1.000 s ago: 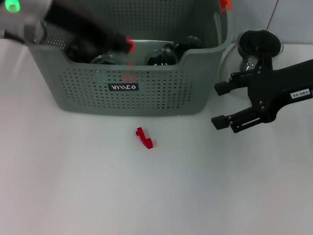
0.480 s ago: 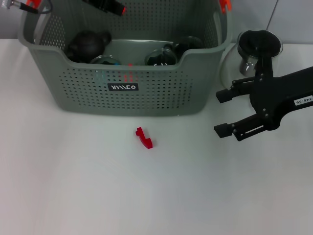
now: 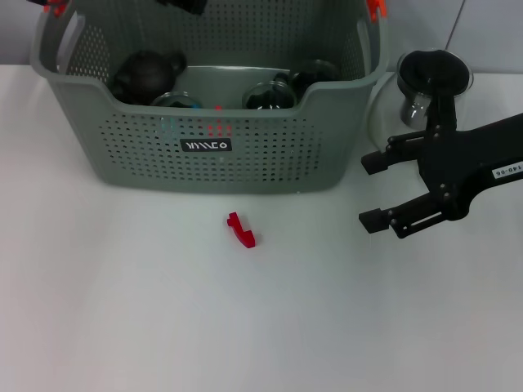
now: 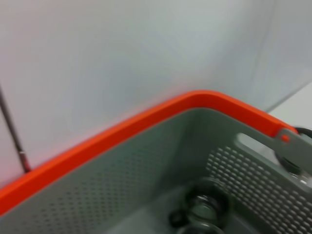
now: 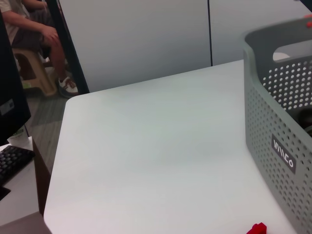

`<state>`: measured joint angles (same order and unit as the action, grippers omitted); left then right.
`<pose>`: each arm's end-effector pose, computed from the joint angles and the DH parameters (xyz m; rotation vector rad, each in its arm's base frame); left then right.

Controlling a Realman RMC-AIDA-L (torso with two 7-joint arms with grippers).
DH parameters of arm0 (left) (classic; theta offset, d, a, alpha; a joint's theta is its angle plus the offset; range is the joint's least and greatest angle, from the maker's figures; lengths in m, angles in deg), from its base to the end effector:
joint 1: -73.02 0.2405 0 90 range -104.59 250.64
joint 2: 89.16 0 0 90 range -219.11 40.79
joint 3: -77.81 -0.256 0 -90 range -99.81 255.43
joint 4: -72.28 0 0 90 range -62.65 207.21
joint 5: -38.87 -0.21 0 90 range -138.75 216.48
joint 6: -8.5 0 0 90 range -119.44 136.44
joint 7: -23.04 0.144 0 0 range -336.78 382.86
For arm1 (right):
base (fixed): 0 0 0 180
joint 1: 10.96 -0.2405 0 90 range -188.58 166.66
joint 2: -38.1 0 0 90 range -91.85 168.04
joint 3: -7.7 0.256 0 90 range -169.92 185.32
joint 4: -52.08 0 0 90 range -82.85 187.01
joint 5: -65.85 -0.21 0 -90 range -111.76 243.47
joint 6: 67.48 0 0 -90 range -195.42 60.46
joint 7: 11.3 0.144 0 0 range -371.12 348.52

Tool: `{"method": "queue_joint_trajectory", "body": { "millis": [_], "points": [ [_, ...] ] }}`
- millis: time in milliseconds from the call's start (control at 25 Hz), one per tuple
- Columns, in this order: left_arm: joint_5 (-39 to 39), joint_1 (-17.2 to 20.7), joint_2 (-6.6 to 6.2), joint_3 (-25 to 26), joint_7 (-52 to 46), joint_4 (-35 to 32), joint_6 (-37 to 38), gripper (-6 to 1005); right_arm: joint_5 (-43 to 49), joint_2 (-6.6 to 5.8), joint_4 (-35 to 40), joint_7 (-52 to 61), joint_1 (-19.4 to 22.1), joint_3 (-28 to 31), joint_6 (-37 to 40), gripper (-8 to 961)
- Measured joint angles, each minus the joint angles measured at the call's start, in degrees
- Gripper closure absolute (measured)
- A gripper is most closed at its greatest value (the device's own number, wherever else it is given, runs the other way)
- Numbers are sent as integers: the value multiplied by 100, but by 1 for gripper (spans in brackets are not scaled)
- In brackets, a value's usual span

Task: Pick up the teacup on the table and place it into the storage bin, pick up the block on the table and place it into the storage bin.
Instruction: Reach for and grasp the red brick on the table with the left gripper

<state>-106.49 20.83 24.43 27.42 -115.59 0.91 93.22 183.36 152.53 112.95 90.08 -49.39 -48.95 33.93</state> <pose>-0.1116 0.4471 0.1088 -2.4180 -0.7777 -0.0492 0.1663 0.3550 0.0428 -3.0860 0.3215 0.2950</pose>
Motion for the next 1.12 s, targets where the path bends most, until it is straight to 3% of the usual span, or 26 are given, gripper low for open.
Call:
{"method": "queue_joint_trajectory", "body": {
  "millis": [120, 200, 240, 280, 440, 520, 560, 680, 1120],
  "points": [
    [35, 42, 55, 1, 52, -399, 582, 406, 40, -6, -38, -8, 2, -5, 13, 27],
    [47, 131, 195, -27, 192, -847, 1225, 364, 104, -9, -43, -9, 5, 11, 25, 27],
    [51, 295, 417, -107, 385, -1264, 1693, 342, 139, -9, -48, -9, 12, 24, 32, 27],
    [51, 295, 417, -107, 385, -1264, 1693, 321, 173, -9, -52, -9, 27, 27, 34, 27],
    [-10, 898, 924, -783, 589, -1923, 2032, 194, 361, -26, -88, -10, 98, 72, 43, 27],
    [-90, 1212, 1046, -1381, 533, -2068, 1905, 123, 440, -31, -109, 2, 118, 105, 49, 27],
    [-134, 1361, 1062, -1793, 422, -2073, 1791, 88, 465, -34, -114, 14, 132, 123, 52, 27],
    [-93, 1535, 1089, -2341, 252, -1922, 1618, 64, 482, -21, -122, -20, 151, 211, 110, 27],
    [461, 1623, 1097, -2375, 290, -1188, 1455, 47, 482, -39, -259, -113, 11, 258, 220, 27]
  ]
}}
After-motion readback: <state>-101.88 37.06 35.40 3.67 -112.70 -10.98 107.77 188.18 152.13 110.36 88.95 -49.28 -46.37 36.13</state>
